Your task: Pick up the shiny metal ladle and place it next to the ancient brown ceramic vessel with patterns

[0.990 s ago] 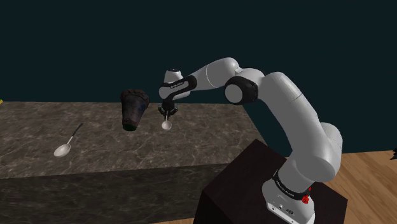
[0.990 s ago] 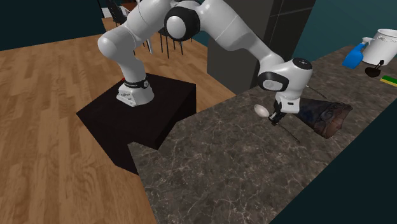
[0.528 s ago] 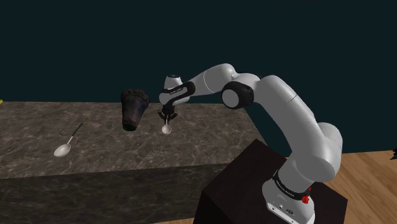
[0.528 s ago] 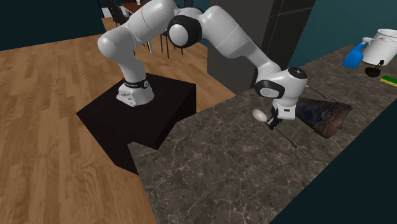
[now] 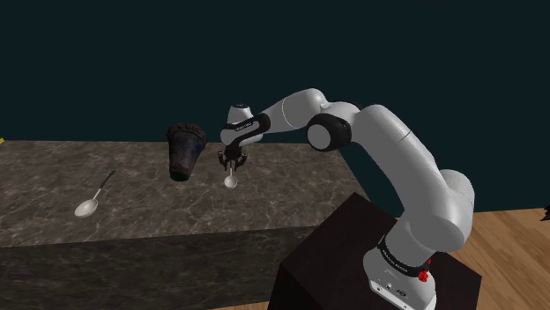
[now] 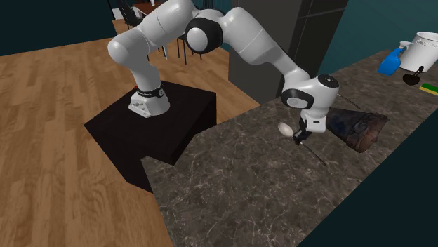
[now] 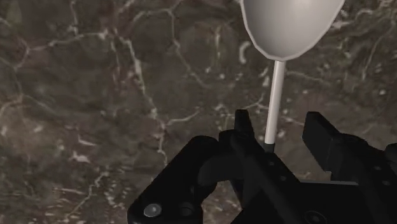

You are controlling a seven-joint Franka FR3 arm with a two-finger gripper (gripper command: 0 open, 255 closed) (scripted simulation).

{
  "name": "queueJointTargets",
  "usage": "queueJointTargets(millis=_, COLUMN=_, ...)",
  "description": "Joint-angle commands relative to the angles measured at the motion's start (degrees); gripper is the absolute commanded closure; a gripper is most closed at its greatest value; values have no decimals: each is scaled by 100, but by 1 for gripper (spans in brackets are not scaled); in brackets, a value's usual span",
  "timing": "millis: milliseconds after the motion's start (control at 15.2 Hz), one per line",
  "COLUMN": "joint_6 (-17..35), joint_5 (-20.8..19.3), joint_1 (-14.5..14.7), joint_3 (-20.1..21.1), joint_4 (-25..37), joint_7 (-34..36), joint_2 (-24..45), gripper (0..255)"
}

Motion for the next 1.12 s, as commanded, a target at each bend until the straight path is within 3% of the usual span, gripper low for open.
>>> queueJointTargets(millis=0, joint_6=0, joint_5=0, joint_1=0, joint_3=0, joint_4=0, joint_7=0, joint_2=0, gripper=0)
queueJointTargets(millis=264, joint_6=0, joint_5=0, joint_1=0, joint_3=0, joint_4=0, joint_7=0, joint_2=0, gripper=0)
queueJointTargets(millis=528, joint_6=-249, joint_5=-9, joint_1=-29, joint_3=-23, joint_4=-393, joint_7=-10, joint_2=-638, gripper=0)
queueJointTargets(millis=1056, joint_6=-249, joint_5=-9, joint_1=-29, joint_3=-23, joint_4=-393, joint_7=-10, joint_2=-638, gripper=0)
